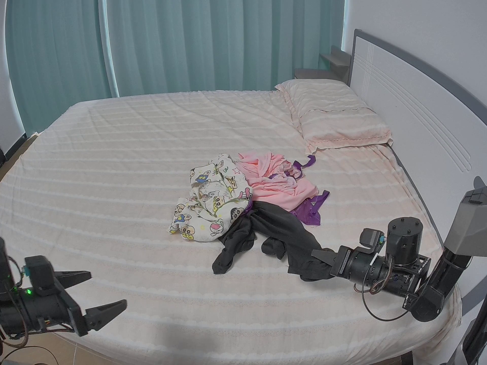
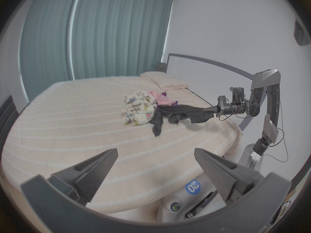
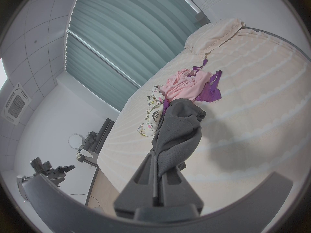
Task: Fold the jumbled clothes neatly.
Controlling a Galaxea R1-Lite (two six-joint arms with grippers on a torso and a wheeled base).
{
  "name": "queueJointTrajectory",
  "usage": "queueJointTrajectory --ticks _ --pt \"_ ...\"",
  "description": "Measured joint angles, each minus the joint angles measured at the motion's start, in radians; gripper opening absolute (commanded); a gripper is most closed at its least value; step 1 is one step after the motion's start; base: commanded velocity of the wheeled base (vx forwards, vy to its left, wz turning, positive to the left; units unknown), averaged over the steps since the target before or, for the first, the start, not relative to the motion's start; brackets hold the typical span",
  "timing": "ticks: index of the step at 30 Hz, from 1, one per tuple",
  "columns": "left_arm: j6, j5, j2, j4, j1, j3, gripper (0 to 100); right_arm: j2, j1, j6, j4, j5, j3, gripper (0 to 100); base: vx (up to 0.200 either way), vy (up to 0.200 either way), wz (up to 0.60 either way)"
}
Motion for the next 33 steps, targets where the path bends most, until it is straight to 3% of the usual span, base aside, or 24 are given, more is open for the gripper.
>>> queueJointTrajectory --ticks 12,17,23,33 --pt "-0.116 0.047 0.536 -0.333 -0.14 -0.055 100 -0.026 0.002 0.004 -0.052 0.0 0.06 0 0.0 0.0 0.0" --pt "-0.2 0.113 0.746 -0.458 -0.185 -0.122 100 -0.033 0.003 0.006 -0.059 -0.001 0.076 0 0.0 0.0 0.0" --pt "-0.286 0.204 0.973 -0.547 -0.229 -0.261 100 -0.036 0.003 0.008 -0.089 -0.003 0.098 0 0.0 0.0 0.0" --pt "-0.351 0.293 1.249 -0.586 -0.273 -0.507 100 -0.033 -0.001 0.008 -0.146 -0.006 0.145 0 0.0 0.0 0.0"
